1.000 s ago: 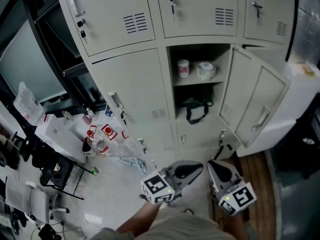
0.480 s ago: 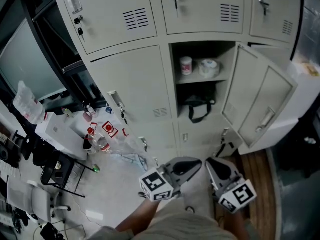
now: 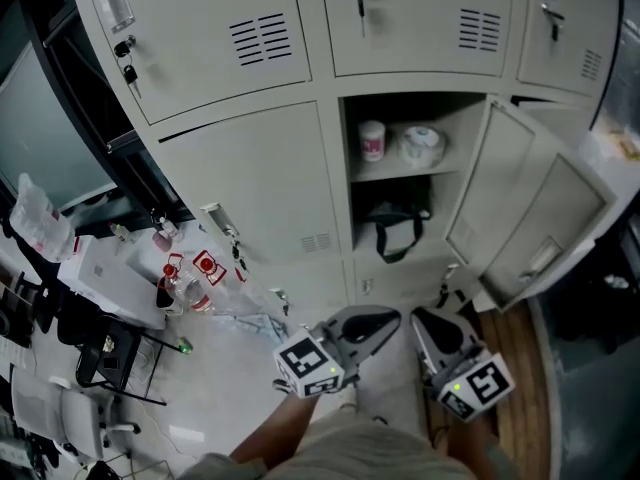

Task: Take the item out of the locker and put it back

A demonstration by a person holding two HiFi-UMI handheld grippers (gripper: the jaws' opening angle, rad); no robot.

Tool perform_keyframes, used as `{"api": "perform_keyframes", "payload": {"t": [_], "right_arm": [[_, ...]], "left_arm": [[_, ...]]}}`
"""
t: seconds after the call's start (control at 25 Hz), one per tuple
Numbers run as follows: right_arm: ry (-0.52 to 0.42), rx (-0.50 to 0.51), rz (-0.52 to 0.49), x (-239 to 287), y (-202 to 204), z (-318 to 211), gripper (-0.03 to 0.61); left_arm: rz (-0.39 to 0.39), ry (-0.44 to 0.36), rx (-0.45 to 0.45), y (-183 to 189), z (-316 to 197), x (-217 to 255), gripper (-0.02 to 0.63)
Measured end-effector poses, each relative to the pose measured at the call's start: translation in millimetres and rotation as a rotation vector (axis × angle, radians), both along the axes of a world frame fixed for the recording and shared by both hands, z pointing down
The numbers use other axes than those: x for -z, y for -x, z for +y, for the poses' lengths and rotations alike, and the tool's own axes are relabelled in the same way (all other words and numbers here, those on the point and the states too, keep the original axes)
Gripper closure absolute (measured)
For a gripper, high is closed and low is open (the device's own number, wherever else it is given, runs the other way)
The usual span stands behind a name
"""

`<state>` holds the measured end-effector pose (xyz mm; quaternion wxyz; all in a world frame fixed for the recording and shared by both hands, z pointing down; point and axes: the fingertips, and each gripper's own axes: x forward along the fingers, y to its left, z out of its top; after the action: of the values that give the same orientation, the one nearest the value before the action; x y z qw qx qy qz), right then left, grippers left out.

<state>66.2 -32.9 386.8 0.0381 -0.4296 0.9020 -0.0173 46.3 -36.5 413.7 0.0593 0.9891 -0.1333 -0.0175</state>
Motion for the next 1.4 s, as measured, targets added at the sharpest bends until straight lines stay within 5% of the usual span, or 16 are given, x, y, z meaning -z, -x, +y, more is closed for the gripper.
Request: {"api": "perform_keyframes", "payload": {"t": [0.4, 0.76, 1.16, 1.4], "right_arm": [[0.056, 0.015, 0.102, 2, 17, -46, 0.577], [0.014, -0.056, 0.158, 18, 20, -90, 0.575], [0.037, -0.052, 0.331, 18, 14, -108, 0.575], [-0.032, -0.022, 0.477, 35, 6, -127, 0.574]], "left_arm": [[0.034, -0.028, -0.003, 8, -58, 11, 0.608], [0.041, -0.079, -0.041, 13, -98, 31, 0.607], [0.029, -0.123, -0.068, 7, -114, 35, 0.608], [0.054, -0.152, -0.02, -3, -124, 48, 0.608]]}}
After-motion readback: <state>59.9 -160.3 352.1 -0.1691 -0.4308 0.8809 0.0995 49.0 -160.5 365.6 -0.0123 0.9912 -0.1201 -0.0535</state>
